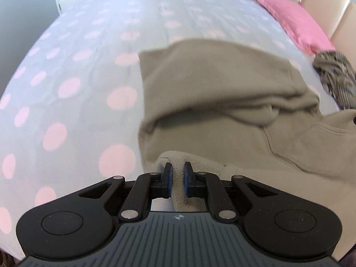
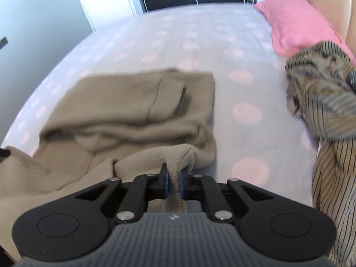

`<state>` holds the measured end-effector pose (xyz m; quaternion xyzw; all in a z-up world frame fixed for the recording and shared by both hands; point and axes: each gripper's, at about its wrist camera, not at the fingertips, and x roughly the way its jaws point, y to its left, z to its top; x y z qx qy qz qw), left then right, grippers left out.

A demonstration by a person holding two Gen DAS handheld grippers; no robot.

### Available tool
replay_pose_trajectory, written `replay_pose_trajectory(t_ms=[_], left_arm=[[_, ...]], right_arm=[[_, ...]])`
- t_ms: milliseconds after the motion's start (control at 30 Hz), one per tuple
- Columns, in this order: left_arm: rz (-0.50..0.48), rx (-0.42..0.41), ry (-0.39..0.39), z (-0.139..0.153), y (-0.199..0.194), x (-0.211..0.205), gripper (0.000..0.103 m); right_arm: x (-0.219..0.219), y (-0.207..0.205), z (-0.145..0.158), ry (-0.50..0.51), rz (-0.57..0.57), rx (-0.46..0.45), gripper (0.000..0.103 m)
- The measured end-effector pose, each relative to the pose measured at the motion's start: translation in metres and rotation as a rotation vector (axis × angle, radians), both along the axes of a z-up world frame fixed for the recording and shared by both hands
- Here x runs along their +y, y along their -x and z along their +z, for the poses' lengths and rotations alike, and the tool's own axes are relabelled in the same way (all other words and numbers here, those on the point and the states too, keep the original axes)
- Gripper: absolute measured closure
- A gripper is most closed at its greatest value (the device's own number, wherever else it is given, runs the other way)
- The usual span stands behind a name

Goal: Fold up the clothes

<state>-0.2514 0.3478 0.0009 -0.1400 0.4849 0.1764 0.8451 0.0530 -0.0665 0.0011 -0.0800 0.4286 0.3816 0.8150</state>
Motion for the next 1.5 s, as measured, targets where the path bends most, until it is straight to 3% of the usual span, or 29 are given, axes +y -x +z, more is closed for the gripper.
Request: replay_pose_trajectory(t_ms=[233, 333, 500, 667, 733, 800, 833, 967, 1000, 1167, 1267, 1500], left_arm=[[0.056, -0.088, -0.041, 0.007, -0.021, 0.029, 0.095], [0.056, -0.065, -0.069, -0.003, -0.038, 0.039, 0.095], [0.062, -0.019, -0.051, -0.03, -0.058, 0.064, 0.095], [0.026, 0.032, -0.126, -0.049, -0.072, 0.055, 0.095], [0.011, 0.052, -0.156, -0.056, -0.077, 0.052, 0.094], [-0.003, 0.073, -0.185, -0.064, -0.083, 0.048, 0.094], [-0.01, 0.083, -0.2, -0.068, -0.086, 0.047, 0.093], [-0.024, 0.064, -0.255, -0.056, -0.074, 0.031, 0.09], [-0.032, 0.058, -0.275, -0.052, -0.07, 0.025, 0.089], [-0.089, 0.01, -0.366, -0.034, -0.052, -0.007, 0.064], [-0.156, -0.031, -0.418, -0.029, -0.045, -0.033, 0.063], [-0.346, -0.108, -0.534, -0.029, -0.032, -0.1, 0.058]], right_arm=[[0.03, -0.029, 0.004, -0.045, -0.003, -0.107, 0.093], [0.046, -0.05, -0.007, -0.044, -0.02, -0.105, 0.092], [0.066, -0.081, -0.034, -0.013, -0.029, -0.039, 0.092], [0.083, -0.088, -0.061, 0.043, -0.018, -0.053, 0.091], [0.085, -0.089, -0.064, 0.053, -0.029, -0.046, 0.088], [0.083, -0.09, -0.064, 0.063, -0.056, -0.047, 0.067], [0.081, -0.091, -0.064, 0.065, -0.069, -0.049, 0.063], [0.068, -0.086, -0.053, 0.02, -0.087, -0.033, 0.06], [0.067, -0.079, -0.048, 0.026, -0.075, -0.067, 0.06], [0.063, -0.043, -0.031, 0.081, -0.032, -0.274, 0.057], [0.06, -0.023, -0.025, 0.111, -0.017, -0.38, 0.057], [0.058, 0.044, -0.031, 0.127, 0.229, -0.584, 0.056]])
